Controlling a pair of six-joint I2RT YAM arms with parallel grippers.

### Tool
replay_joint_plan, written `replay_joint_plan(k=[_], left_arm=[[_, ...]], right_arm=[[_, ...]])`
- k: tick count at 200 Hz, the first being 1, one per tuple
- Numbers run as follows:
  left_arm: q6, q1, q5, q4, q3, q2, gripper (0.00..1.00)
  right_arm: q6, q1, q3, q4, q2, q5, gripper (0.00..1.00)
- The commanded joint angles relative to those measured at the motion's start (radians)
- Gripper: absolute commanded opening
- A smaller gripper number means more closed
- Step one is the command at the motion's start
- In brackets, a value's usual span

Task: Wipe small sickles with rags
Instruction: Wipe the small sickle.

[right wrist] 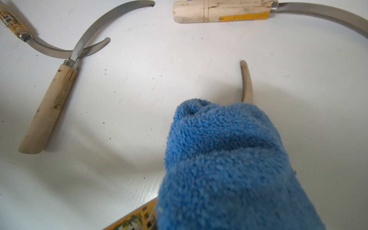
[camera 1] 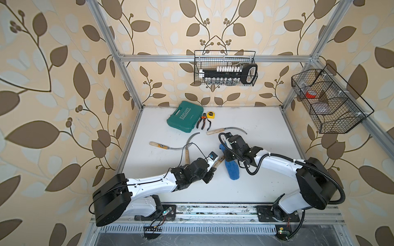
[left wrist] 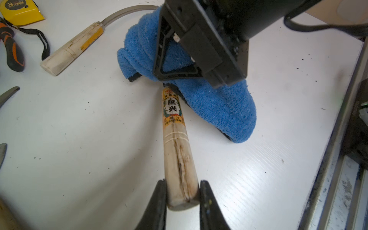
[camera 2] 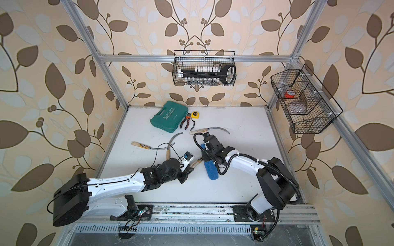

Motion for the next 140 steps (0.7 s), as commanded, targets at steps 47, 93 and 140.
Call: replay_joint_plan(k=[47,93,140], left_arm=[[0.007,-0.012,0.107,0.065,0.032,-0.020,0.00],[0.008,-0.012,0.102,0.061,0.028,-0.024,0.00],[-0.013,-0.012,-0.017,0.025,0.047,-0.003,0.00]], right_arm=[[0.005,-0.178,0.134,0.031,0.282,-0.092,0.00],[-0.020,-0.225,0.265,0.007,0.383,-0.147,0.00],[-0.008,-0.224,0.123,0.080,0.126,-0.246,0.00]])
